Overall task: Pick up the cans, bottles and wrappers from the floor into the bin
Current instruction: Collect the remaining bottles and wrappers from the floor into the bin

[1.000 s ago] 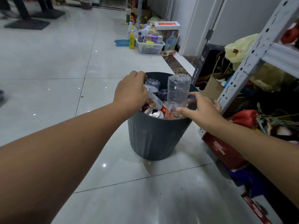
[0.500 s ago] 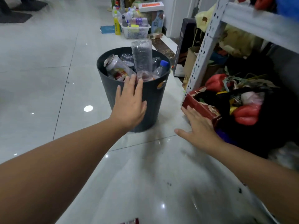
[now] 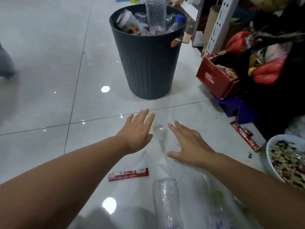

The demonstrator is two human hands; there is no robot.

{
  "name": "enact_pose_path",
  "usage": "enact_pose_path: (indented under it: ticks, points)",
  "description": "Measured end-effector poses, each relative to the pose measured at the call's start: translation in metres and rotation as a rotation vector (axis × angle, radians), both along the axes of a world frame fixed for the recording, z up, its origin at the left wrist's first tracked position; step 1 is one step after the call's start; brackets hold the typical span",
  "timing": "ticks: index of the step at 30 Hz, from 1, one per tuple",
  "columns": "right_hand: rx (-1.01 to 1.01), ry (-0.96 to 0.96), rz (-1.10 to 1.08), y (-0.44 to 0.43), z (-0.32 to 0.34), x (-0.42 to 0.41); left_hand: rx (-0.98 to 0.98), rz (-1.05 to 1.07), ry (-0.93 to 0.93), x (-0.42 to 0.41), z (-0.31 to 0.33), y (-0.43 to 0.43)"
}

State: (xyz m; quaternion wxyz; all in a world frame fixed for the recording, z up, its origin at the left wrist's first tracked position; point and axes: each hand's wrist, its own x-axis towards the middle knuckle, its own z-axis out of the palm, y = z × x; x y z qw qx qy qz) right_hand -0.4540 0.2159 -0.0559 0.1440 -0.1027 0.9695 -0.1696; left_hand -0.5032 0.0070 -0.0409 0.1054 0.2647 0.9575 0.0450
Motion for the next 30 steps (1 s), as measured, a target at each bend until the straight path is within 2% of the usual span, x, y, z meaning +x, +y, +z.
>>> enact_pose_path:
  ticks: [4,7,16,20,23,27,30]
  points:
    - [0.001,-0.009,0.215,-0.027,-0.009,0.030,-0.078,-0.023,-0.063,0.028,-0.018,-0.020]
    - [0.040,-0.042,0.269,-0.038,-0.014,0.043,-0.147,-0.032,-0.152,0.039,-0.034,-0.030]
    - [0.135,-0.263,0.055,-0.042,-0.037,0.068,-0.153,0.055,-0.277,0.085,-0.082,-0.046]
    - [0.243,-0.342,-0.063,-0.045,-0.049,0.077,-0.130,0.055,-0.243,0.094,-0.095,-0.046]
    - [0.244,-0.420,-0.126,-0.040,-0.053,0.081,-0.143,0.041,-0.254,0.095,-0.095,-0.044]
    - [0.154,-0.397,-0.178,-0.033,-0.048,0.071,-0.160,0.054,-0.303,0.085,-0.085,-0.031]
    - [0.054,-0.285,-0.261,-0.025,-0.029,0.050,-0.097,0.051,-0.314,0.070,-0.068,-0.016]
